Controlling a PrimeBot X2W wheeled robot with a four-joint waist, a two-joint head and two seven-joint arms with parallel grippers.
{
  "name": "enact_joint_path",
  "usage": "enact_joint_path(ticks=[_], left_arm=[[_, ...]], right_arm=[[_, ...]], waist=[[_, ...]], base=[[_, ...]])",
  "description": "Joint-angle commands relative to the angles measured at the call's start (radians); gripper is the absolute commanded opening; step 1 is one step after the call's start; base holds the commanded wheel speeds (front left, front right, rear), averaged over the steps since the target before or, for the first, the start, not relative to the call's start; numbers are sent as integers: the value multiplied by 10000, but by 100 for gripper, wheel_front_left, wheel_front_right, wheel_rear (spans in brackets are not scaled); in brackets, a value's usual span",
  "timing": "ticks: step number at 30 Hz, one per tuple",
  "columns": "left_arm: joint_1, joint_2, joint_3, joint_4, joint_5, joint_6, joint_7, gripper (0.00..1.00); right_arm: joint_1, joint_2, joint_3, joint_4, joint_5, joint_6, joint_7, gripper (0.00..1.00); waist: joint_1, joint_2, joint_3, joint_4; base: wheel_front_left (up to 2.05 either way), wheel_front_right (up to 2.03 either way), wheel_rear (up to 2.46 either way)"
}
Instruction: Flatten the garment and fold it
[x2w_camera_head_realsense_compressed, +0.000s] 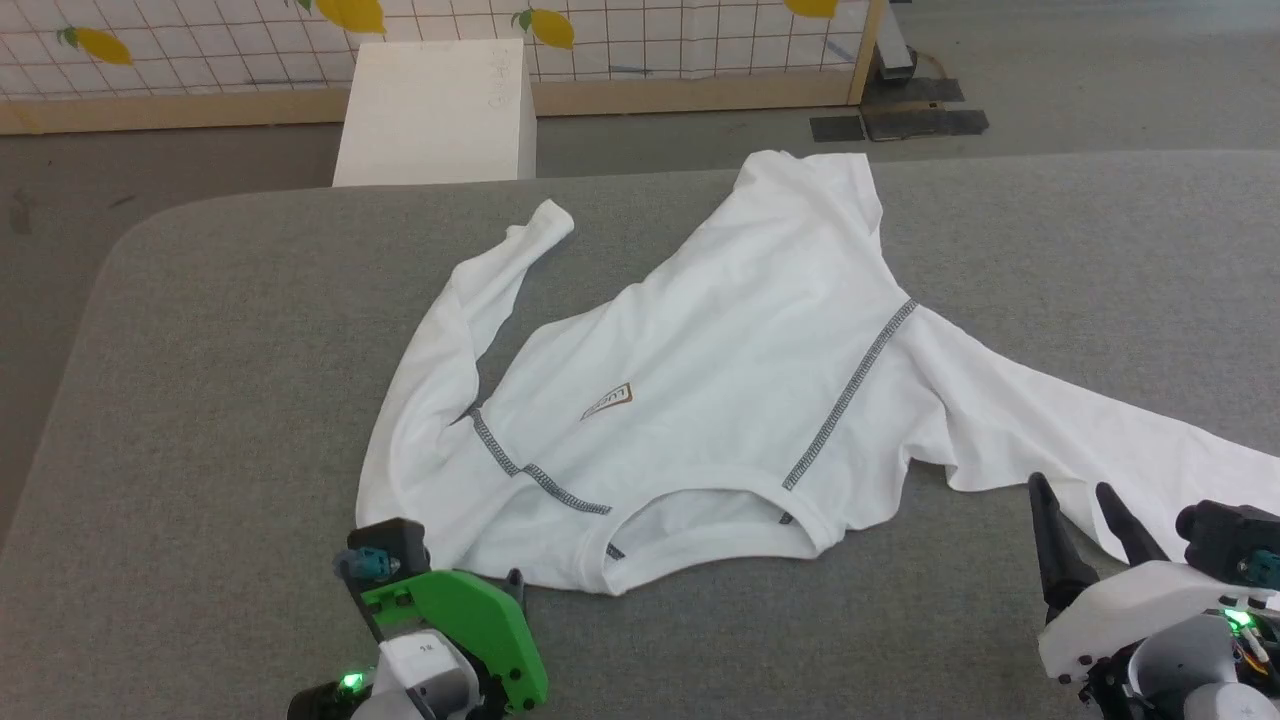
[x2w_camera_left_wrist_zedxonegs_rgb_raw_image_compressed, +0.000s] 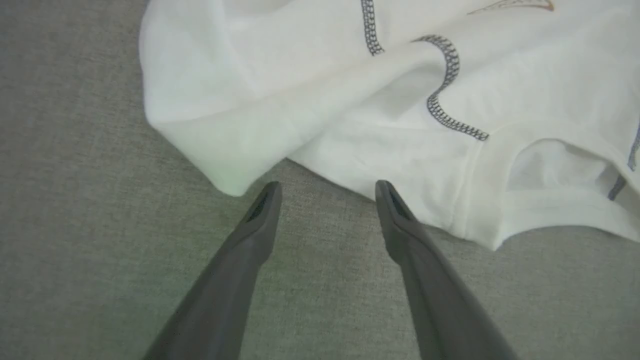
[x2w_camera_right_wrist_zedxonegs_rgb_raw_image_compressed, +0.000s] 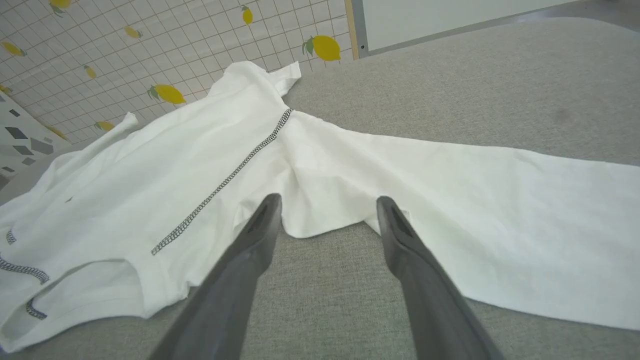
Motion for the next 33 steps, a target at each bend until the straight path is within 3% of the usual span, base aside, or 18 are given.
enact_joint_path(ticks=[1,16,17,18,19,27,33], left_arm=[[-37,42,50,90,-140,112,195,100],[-852,59,347,1103,-600,-183,-386,100],[-880,57,340,1141,-612,-196,-398,42],[-913,54,331,1183,-635,-228,-429,15],[-936,53,321,1214,-645,-258,-469,0],[-924,10,312,1236,-975,-524,-845,0],[-604,-30,368,392,-1263,-619,-1359,0]], right_arm=[[139,22,16,-63,96,-13,-81,100],[99,23,111,-153,48,-13,-22,100],[85,23,117,-165,48,-13,-19,100],[67,23,122,-174,50,-13,-15,100],[53,23,128,-177,53,-13,-10,100],[-58,24,374,-246,-156,-13,248,100],[-739,24,907,-216,-890,-13,2019,100]], waist=[[0,0,35,10],[0,0,373,-48],[0,0,397,-45],[0,0,421,-42],[0,0,436,-42],[0,0,522,-1],[0,0,609,82]], base=[[0,0,0],[0,0,0],[0,0,0],[0,0,0],[0,0,0],[0,0,0],[0,0,0]])
